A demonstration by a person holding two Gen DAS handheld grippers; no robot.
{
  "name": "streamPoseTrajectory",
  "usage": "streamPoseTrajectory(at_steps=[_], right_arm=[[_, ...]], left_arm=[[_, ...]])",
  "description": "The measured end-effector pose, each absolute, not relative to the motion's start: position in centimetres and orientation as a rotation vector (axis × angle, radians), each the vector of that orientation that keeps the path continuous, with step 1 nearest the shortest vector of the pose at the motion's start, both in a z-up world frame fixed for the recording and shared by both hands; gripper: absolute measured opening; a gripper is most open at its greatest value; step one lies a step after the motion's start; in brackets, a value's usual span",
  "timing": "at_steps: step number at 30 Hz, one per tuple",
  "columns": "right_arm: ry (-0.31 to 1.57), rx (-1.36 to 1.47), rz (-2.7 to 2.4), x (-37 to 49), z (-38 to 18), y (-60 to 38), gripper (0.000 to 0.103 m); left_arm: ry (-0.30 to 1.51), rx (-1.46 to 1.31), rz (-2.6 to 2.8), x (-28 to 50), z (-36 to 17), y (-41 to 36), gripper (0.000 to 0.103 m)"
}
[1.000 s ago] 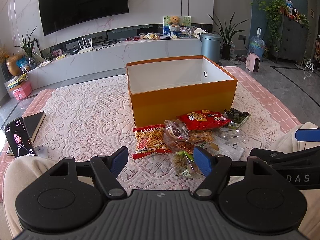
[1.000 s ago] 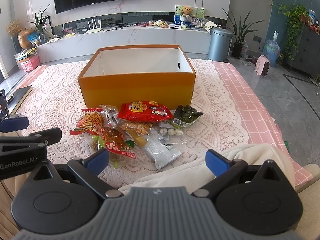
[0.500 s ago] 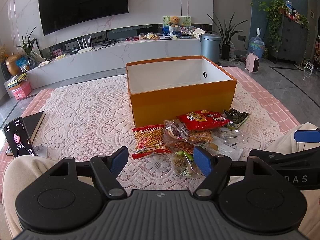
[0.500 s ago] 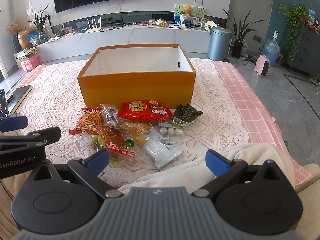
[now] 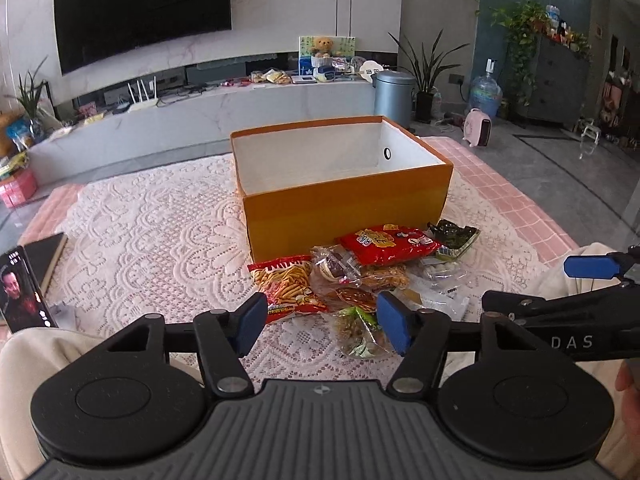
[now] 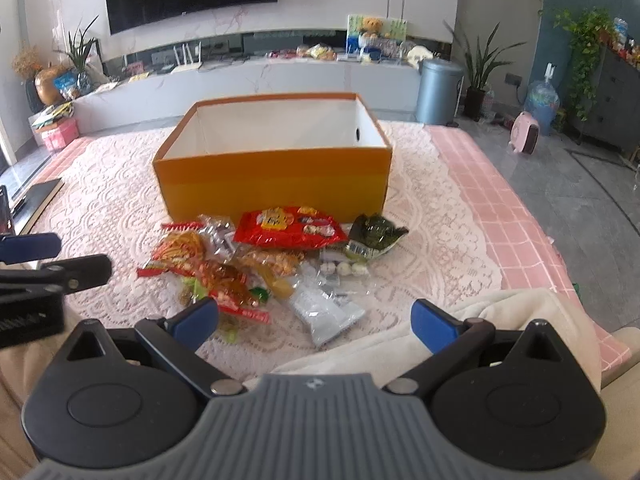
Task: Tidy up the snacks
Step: 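Grasp the green-labelled clear snack bag with the left tool while the right tool grasps a red packet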
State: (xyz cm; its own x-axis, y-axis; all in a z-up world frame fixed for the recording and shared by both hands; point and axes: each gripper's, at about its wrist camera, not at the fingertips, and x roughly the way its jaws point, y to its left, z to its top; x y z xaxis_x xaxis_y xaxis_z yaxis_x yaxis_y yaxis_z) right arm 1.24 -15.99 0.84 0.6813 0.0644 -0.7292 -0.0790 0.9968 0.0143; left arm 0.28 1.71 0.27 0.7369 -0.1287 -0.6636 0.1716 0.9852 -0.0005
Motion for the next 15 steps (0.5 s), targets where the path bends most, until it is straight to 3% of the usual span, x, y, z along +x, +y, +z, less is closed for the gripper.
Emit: streamPoseTrajectory(at_steps=[2,5,8,12,15], right_arm=[[0.789,-0.020,0.074,1.4,0.5,-16.1,0.099],[0.749,0.004,0.096,1.7,-0.2,-16.4,0.099],[0.788,0.009,0.141,2.8,-0.9,-16.1,0.098],[0.844,-0.018,0.191,3.9,-2.2,-15.3,0.078],[0.883,-0.027,0.232,4.5,-3.2,-14.8,0.070]], left_arm=[[0.736,0.041,-0.197,0.7,0.0,2.3,0.073],[0.789,0.026,-0.272,1.5,-1.0,2.4,0.062],[0.828,-0.003,-0.311,2.2,-2.1,2.5,0.062],[0.905,-0.058,-0.354,3.3,-3.3,2.8,0.062],[0.959,-0.110,-0.375,4.0,-4.0,3.1,0.062]])
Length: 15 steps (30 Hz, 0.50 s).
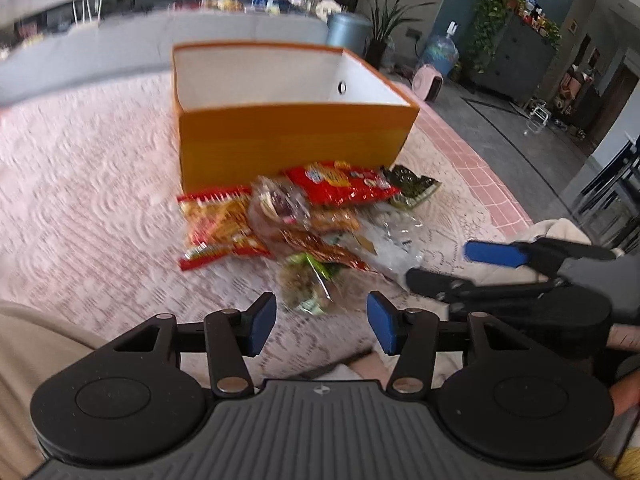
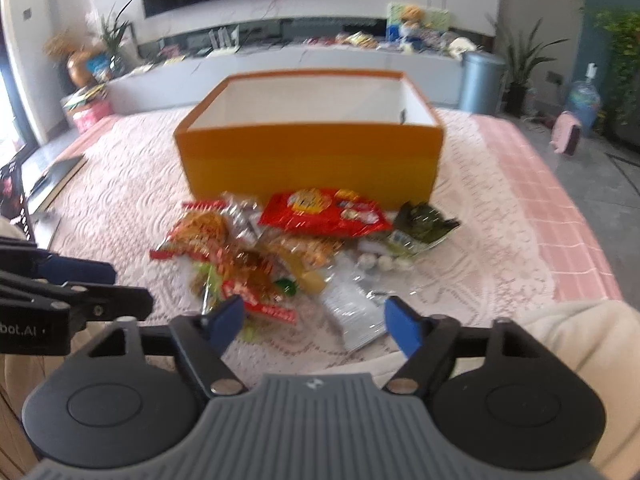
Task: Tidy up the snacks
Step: 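Grasp the green-labelled clear snack bag with the left tool while the right tool grasps a red packet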
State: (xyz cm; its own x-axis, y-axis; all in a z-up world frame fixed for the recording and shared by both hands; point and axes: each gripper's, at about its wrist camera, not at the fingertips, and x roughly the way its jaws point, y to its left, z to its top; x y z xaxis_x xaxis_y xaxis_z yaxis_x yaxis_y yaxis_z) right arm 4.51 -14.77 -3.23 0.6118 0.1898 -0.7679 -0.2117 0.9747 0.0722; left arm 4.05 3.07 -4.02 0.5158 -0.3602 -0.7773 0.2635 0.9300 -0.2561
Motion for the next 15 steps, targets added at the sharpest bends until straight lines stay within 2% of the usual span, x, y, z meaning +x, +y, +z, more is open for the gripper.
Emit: streamPoseTrajectory(at_steps=[7,9,15], right_arm=[[0.945,-0.087,0.312,5.4,-5.3,-13.3,0.064],[0.955,-0.109,0.323,5.8,-5.9,-12.9,0.054],[0.972,-0.121,0.348,7.4,-7.2,-12.4,0.043]], left_arm=[[1.055,-0.217,-0.341,6.5,-5.7,3.4,0.062],[1.074,-0.233,-0.342,7.1,-6.2,3.3,0.062],[1.115,-0.296,-0.327,8.7,-7.8,3.4,0.066]])
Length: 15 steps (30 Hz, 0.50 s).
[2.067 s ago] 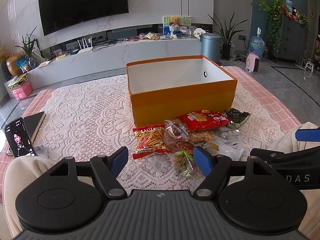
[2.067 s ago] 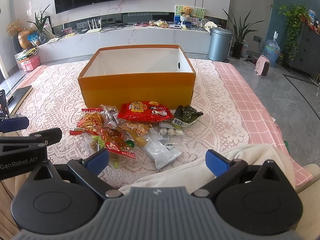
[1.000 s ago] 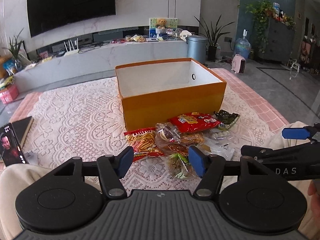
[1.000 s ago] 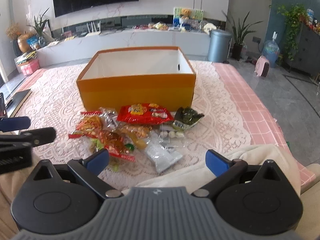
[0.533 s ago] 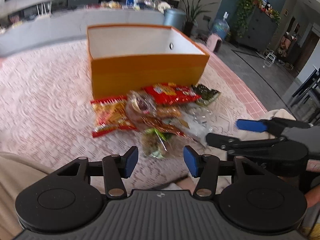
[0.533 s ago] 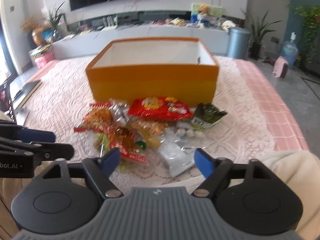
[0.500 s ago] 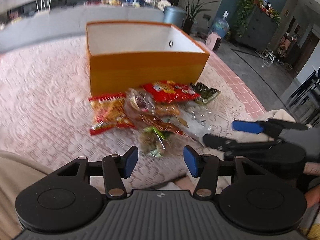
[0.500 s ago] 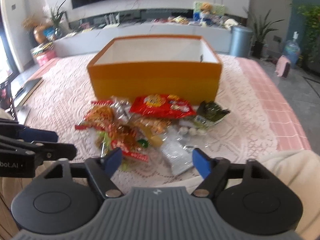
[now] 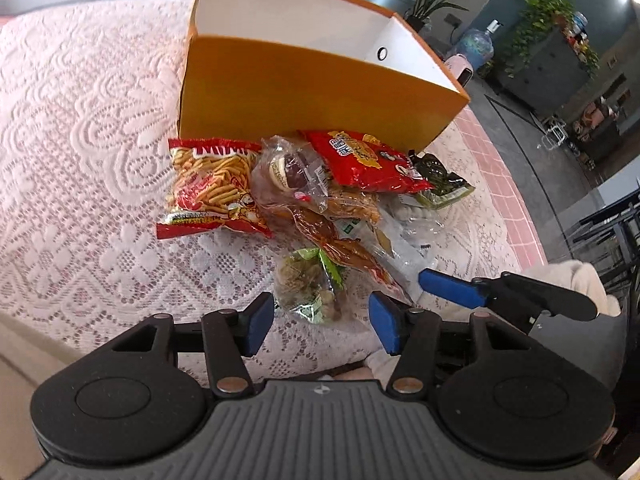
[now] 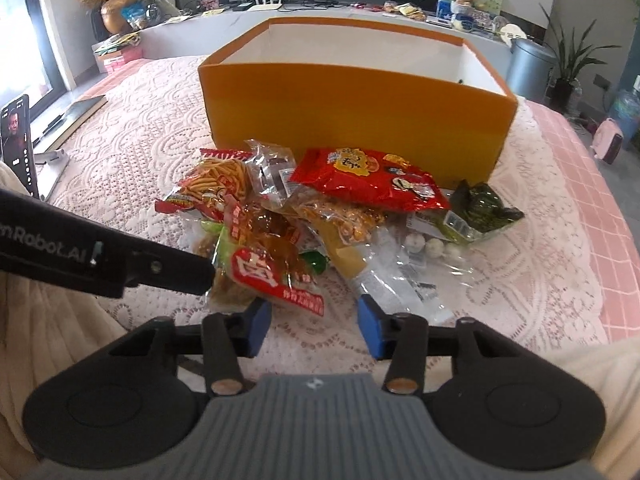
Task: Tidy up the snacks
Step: 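Grasp the green-labelled clear snack bag with the left tool while the right tool grasps a red packet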
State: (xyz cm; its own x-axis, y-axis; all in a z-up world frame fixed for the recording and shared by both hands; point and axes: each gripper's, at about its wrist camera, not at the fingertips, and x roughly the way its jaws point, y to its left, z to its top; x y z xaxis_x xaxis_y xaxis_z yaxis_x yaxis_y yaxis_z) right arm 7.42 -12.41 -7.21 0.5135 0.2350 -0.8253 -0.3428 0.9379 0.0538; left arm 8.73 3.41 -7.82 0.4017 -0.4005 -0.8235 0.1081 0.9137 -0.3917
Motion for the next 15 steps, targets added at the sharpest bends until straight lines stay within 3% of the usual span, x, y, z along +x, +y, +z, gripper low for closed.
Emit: streamPoseTrajectory(at_steps=[15], right_arm=[[0.886,-0.206,0.471,9.5,-8.4,-10.3,0.025]], left_arm=[[1.192,-0.402,-0.288,10.8,-10.4,4.8,0.069]])
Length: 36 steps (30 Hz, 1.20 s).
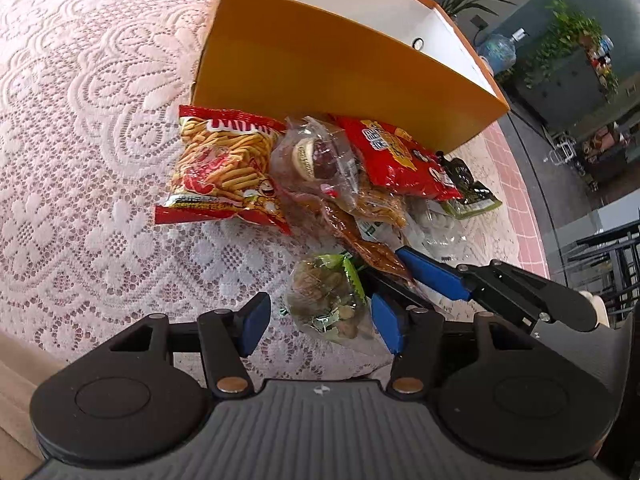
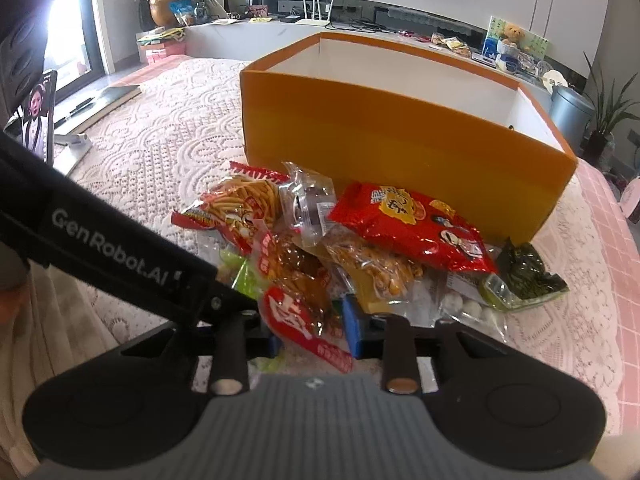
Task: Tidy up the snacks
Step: 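Grasp the green-labelled clear snack bag with the left tool while the right tool grasps a red packet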
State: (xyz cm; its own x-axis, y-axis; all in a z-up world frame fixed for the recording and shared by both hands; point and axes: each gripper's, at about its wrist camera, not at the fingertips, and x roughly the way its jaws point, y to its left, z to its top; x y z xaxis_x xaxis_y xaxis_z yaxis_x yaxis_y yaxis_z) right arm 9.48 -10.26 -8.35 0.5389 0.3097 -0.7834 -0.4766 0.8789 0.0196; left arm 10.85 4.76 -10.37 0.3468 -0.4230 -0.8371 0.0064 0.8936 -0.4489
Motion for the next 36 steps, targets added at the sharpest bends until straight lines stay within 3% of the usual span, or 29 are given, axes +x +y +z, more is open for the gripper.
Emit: streamPoseTrajectory(at_steps=[6,20,29,36], right_arm=[[0.892,-0.186,0.473,9.5,-8.4,-10.3,0.016],[0.872,-0.004,0.458,9.3,-8.3,-13.4,0.017],[0.851,-0.038,0.467,9.0,-8.6,-13.2,0.022],[0.832,-0.064,0.468,9.1,-8.4,-12.6,0.024]], left_arm=[[1.202,-0.410,-0.285,10.8,-10.5,5.1,0.072],[1.228,-0.415,-0.232,12.2,-12.0,3.4,0.073],[1.238,-0.451,-0.244,11.9,-12.3,3.8,0.050],[1.175,-0.443,-0.223,10.3,-10.6,5.3,0.048]])
